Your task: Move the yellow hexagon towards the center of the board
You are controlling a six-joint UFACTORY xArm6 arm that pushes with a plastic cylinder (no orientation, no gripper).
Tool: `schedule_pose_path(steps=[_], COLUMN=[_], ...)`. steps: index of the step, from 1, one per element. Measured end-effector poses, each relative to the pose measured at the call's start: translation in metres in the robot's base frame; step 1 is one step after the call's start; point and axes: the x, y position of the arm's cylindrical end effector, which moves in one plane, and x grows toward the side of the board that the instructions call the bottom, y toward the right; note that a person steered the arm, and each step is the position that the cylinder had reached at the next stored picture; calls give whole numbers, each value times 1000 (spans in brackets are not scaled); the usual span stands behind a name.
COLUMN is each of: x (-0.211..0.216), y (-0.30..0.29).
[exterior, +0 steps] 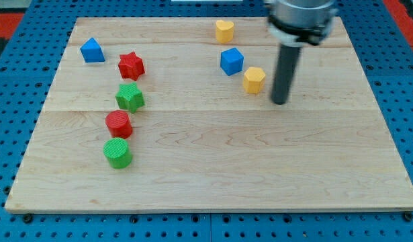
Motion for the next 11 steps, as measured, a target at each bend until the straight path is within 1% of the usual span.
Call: schedule_pose_path(steps=[1,2,3,5,6,7,8,9,11], x=[-42,-86,-69,-50,-49,-56,-60,-67,-60], y=[44,30,-16,-89,-113,-102,-158,-135,-90])
